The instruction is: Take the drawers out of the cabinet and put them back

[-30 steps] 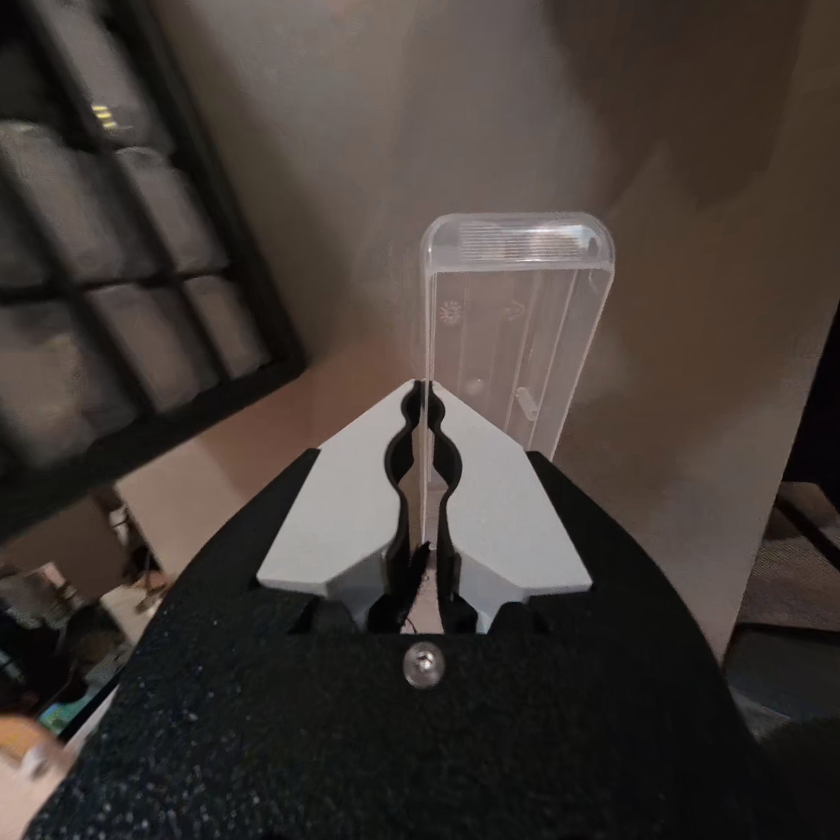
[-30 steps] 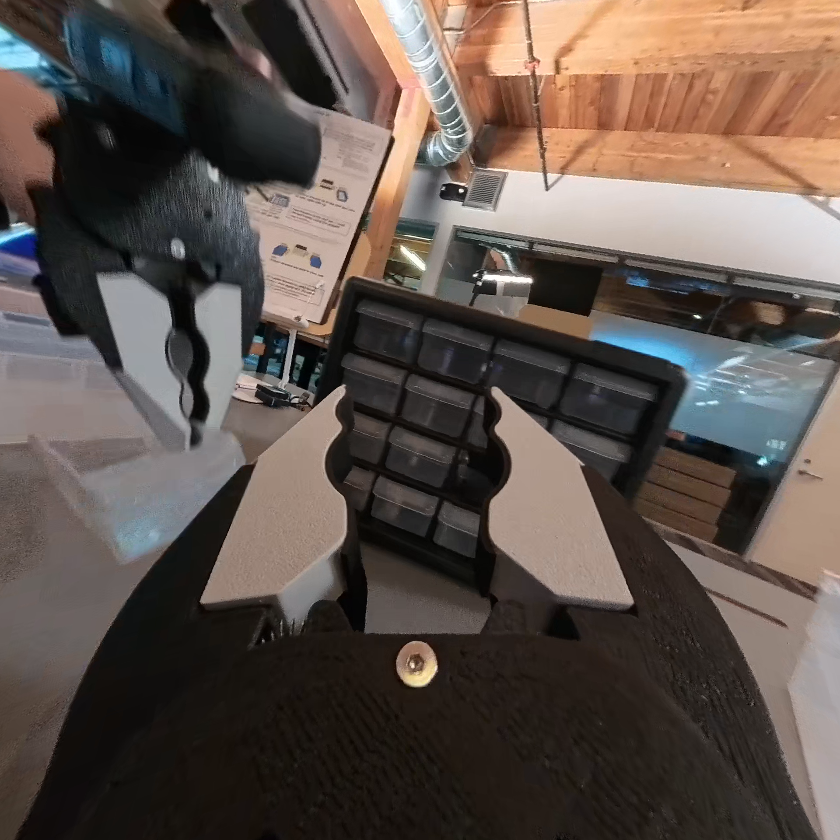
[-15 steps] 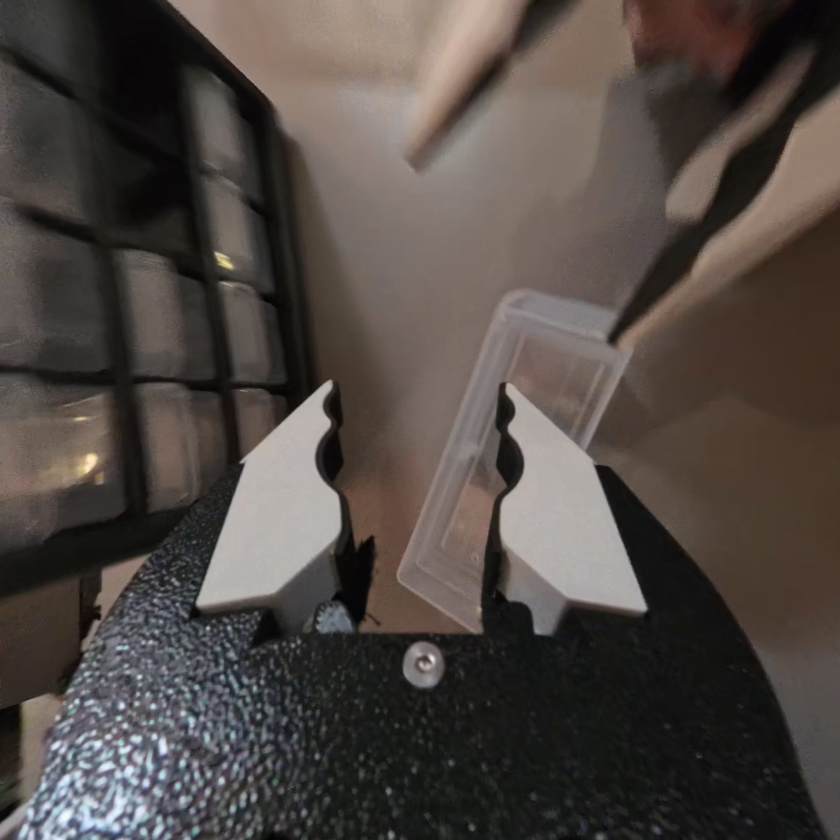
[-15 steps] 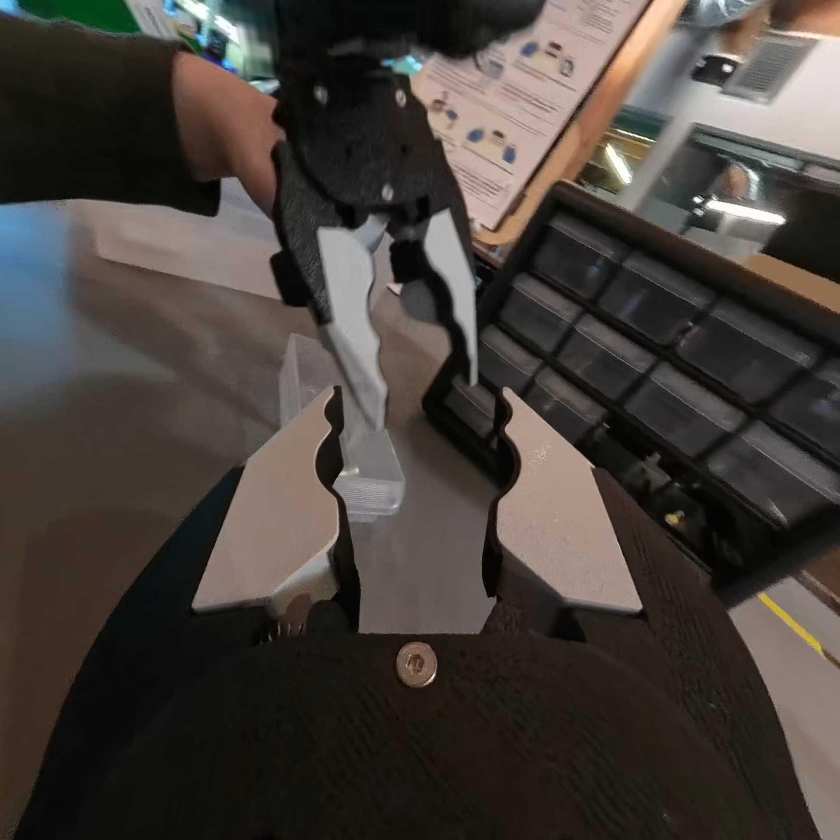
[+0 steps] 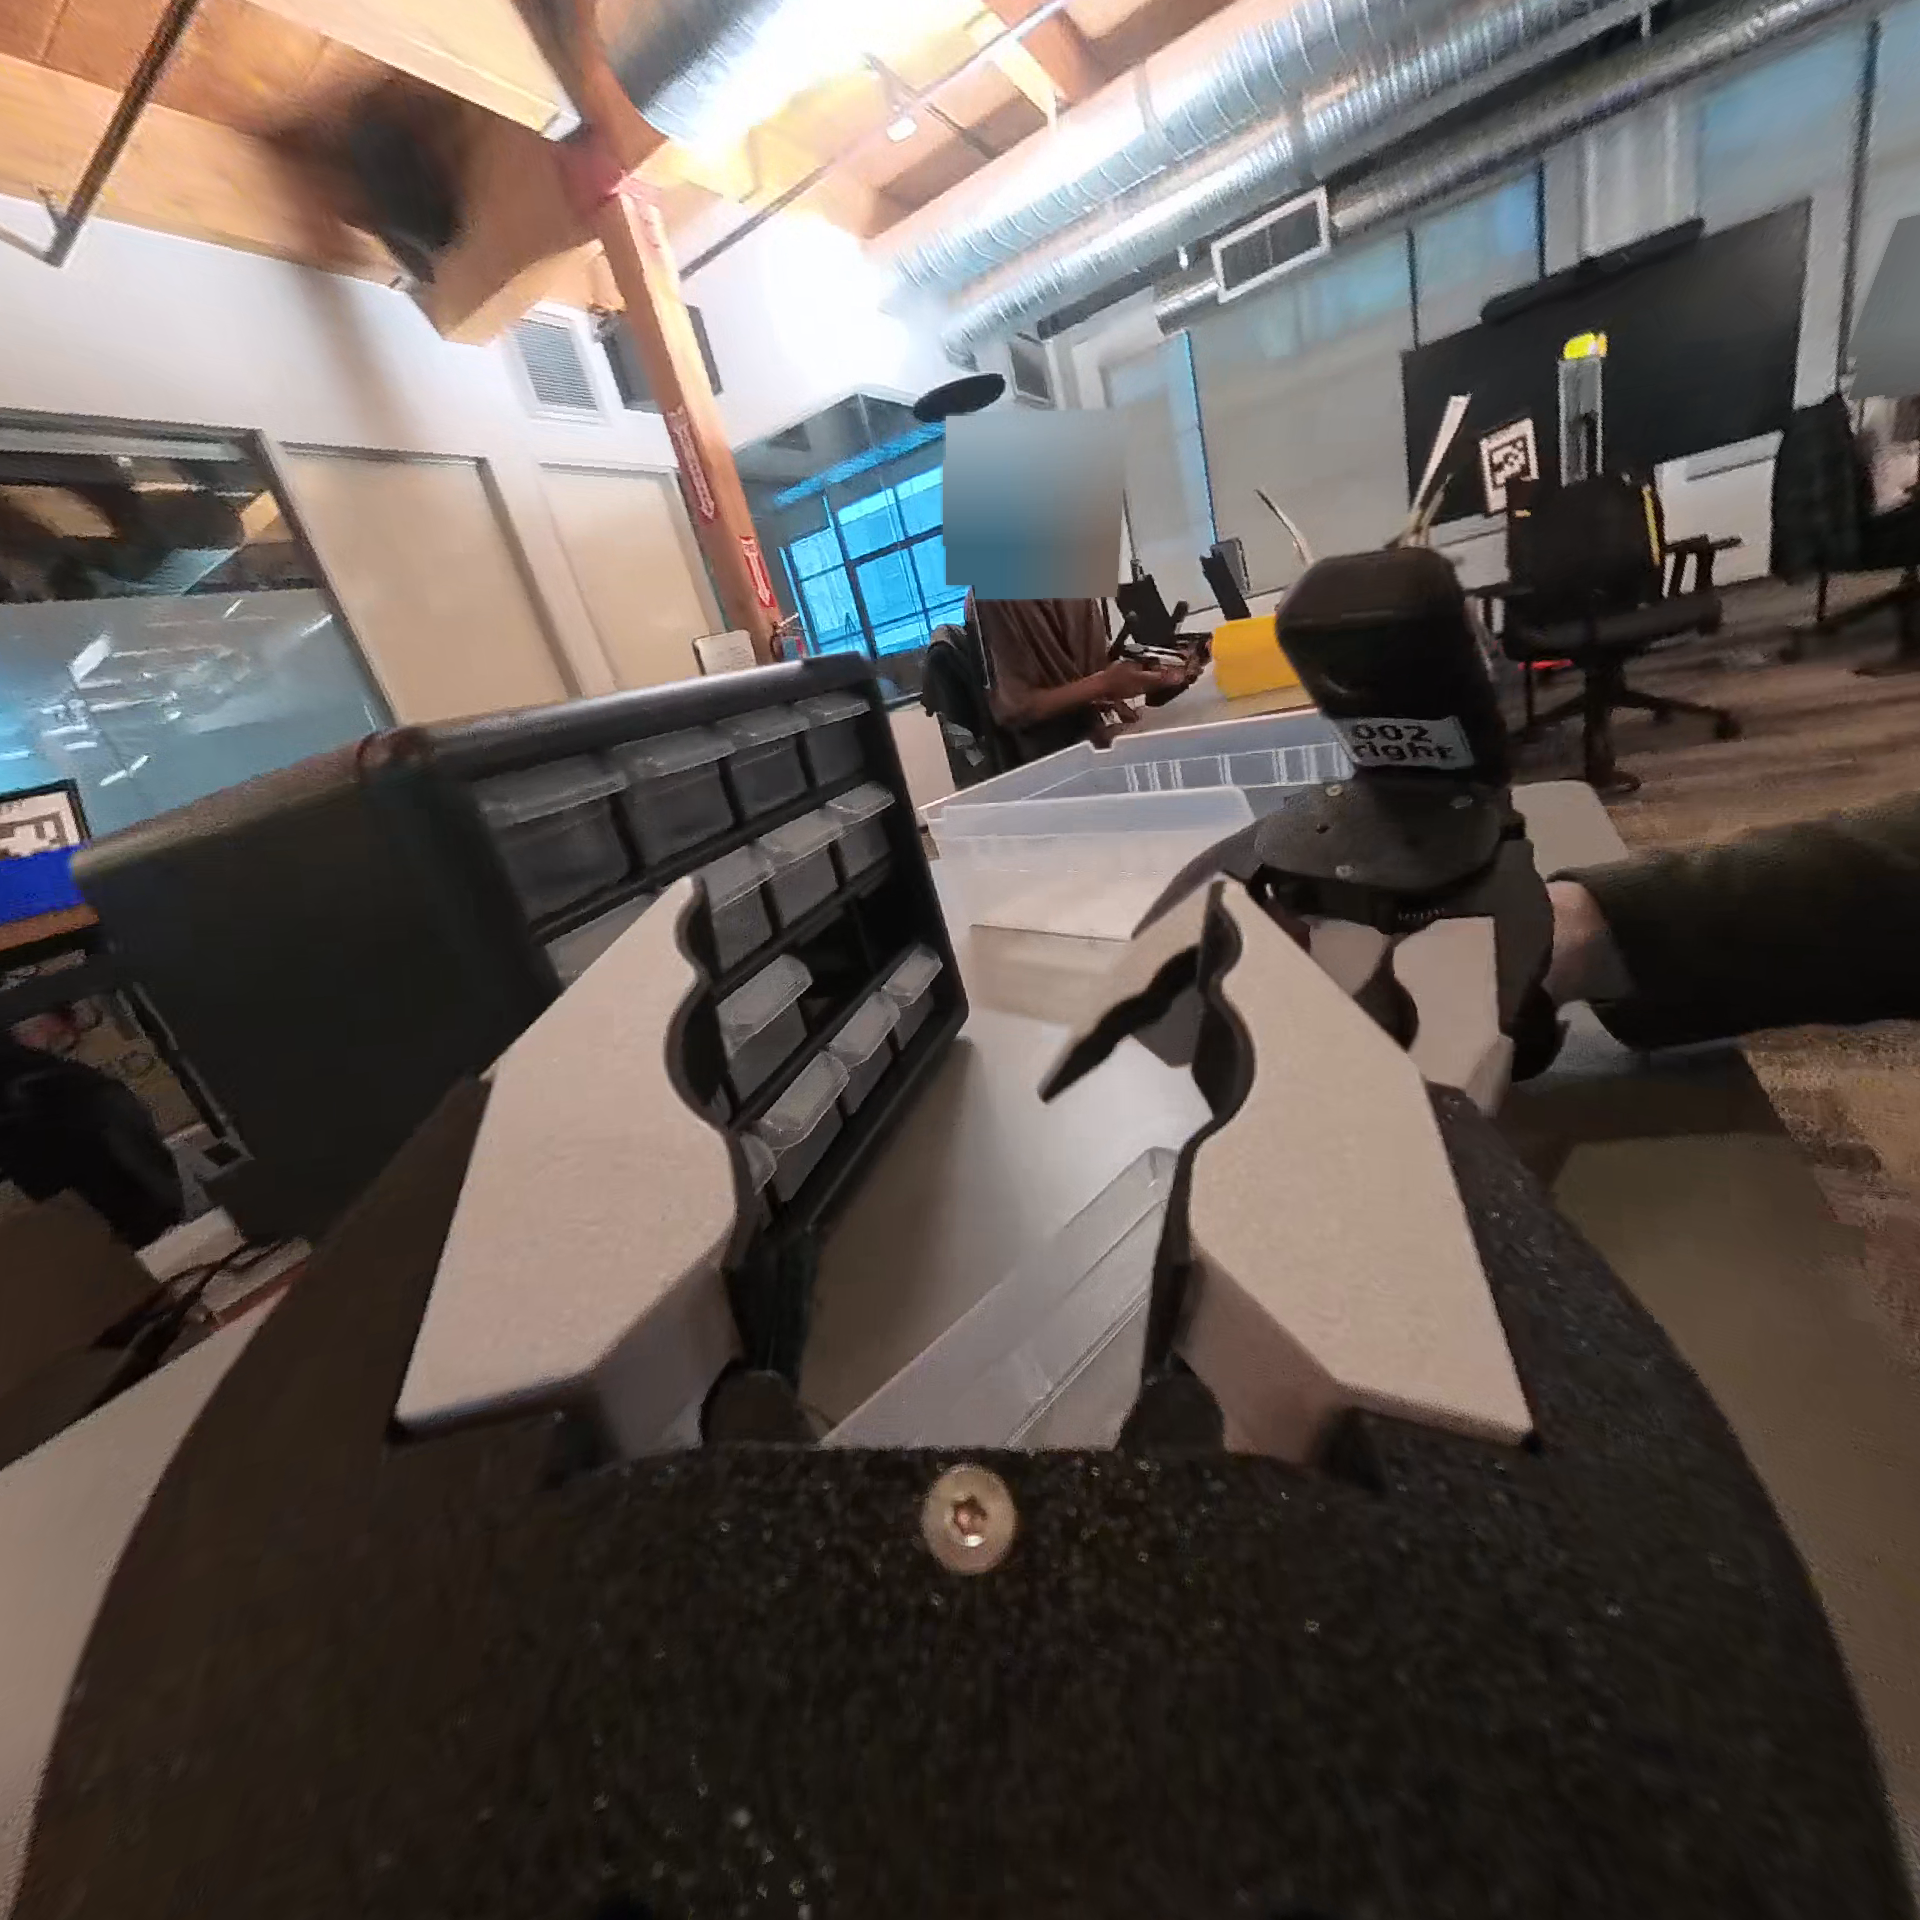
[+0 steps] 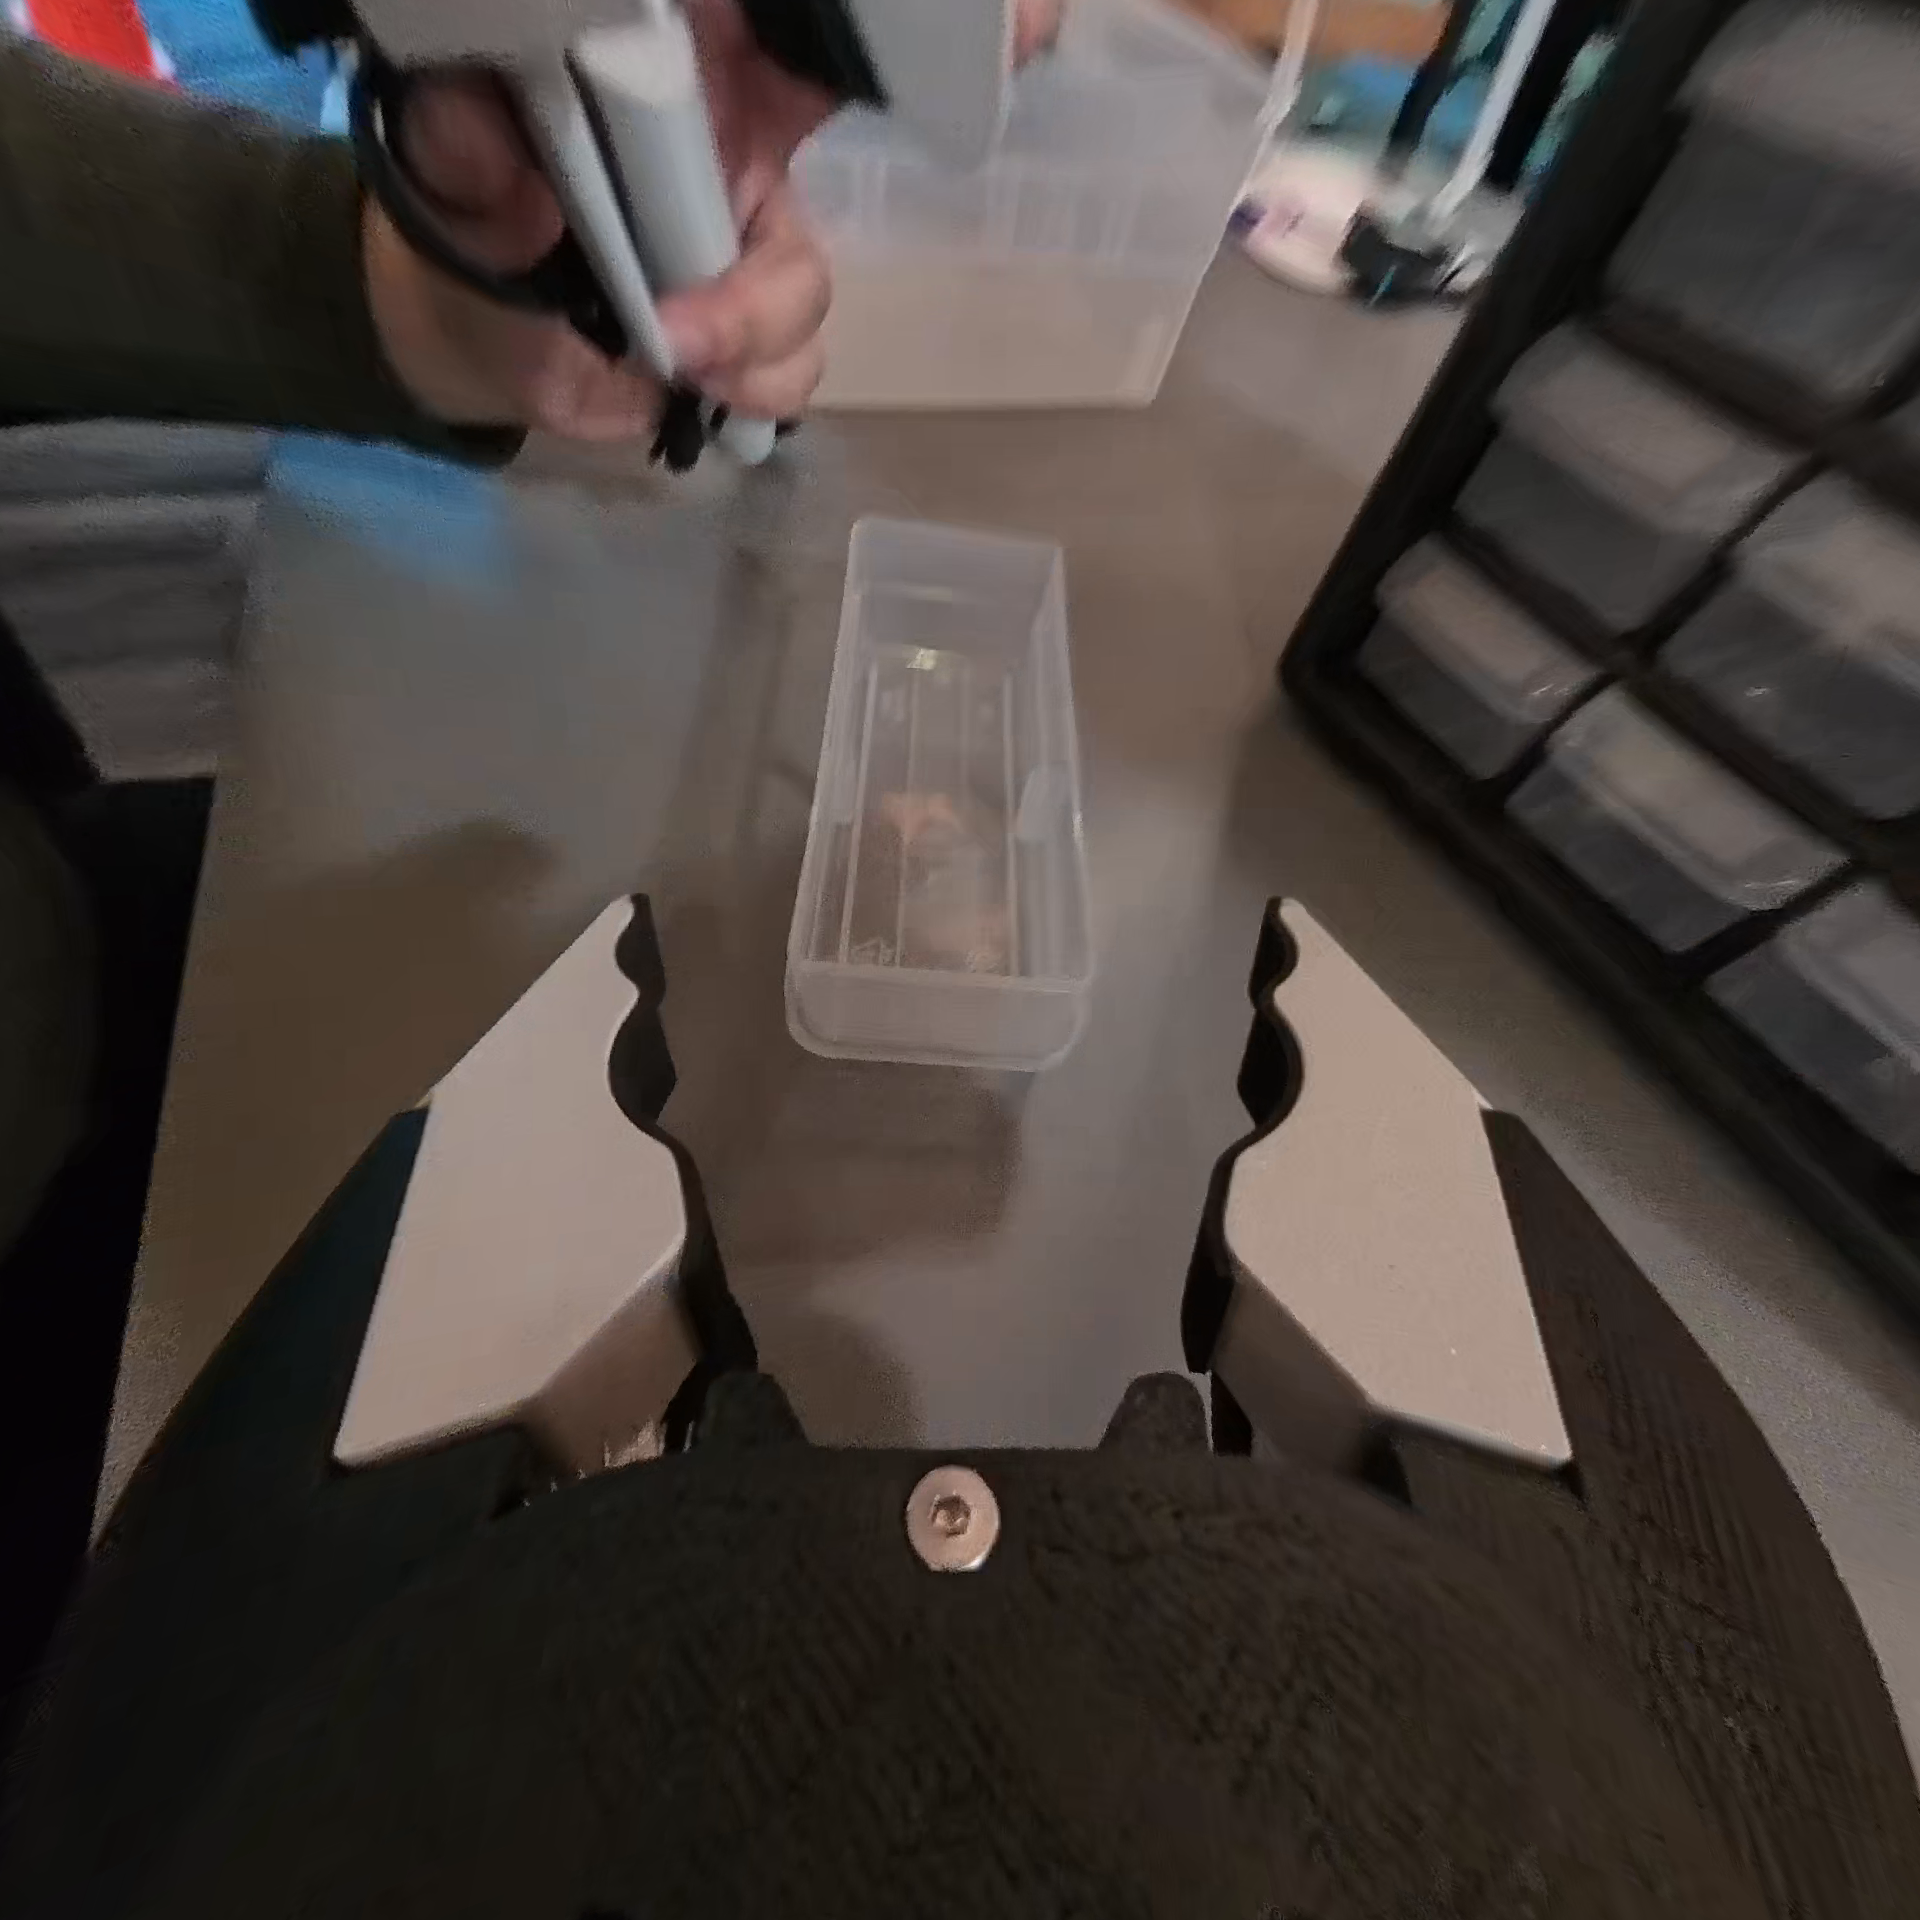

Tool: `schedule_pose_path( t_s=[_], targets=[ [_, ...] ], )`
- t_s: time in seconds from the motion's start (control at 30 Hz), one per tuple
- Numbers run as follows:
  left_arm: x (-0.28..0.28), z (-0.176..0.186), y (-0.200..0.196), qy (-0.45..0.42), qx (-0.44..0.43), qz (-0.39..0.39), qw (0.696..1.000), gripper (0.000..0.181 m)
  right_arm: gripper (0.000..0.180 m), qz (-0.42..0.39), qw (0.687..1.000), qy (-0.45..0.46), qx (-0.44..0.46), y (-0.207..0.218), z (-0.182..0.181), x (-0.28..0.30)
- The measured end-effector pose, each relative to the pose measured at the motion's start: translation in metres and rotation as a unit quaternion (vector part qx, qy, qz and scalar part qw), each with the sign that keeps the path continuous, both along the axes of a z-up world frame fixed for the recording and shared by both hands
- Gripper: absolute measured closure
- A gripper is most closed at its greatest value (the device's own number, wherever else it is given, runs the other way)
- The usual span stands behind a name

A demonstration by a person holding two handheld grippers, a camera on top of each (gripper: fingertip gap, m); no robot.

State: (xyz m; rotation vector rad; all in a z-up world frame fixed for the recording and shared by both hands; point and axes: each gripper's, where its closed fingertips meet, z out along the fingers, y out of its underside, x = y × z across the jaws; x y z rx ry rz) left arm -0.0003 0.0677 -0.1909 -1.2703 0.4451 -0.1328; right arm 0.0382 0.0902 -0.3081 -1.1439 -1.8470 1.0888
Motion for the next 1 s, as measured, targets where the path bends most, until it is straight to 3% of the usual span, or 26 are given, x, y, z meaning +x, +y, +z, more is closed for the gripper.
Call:
schedule_pose_path(
  t_s=[0.2, 0.3, 0.4, 0.57, 0.77, 1.0],
  targets=[
    [-0.031, -0.007, 0.007, -0.052, -0.007, 0.049, 0.997, 0.084, 0.082, 0.041, 0.995, -0.082, 0.033, -0.011, -0.027, -0.006],
    [-0.032, -0.009, 0.009, -0.04, -0.007, 0.059, 0.997, 0.085, 0.086, 0.047, 0.993, -0.101, 0.045, -0.013, -0.034, -0.013],
    [-0.029, -0.011, 0.009, -0.013, -0.004, 0.068, 0.998, 0.085, 0.102, 0.045, 0.991, -0.117, 0.04, -0.012, -0.037, -0.015],
    [-0.035, -0.007, 0.018, 0.009, 0.001, 0.104, 0.995, 0.086, 0.102, 0.016, 0.995, -0.098, 0.027, -0.004, -0.03, -0.017],
    [-0.062, 0.022, 0.046, 0.034, -0.01, 0.195, 0.98, 0.086, 0.103, -0.059, 0.995, -0.08, 0.016, 0.022, -0.023, -0.003],
    [-0.08, 0.054, 0.075, -0.033, -0.009, 0.186, 0.982, 0.086, 0.103, -0.091, 0.988, -0.109, 0.055, 0.04, -0.036, 0.007]
  ],
)
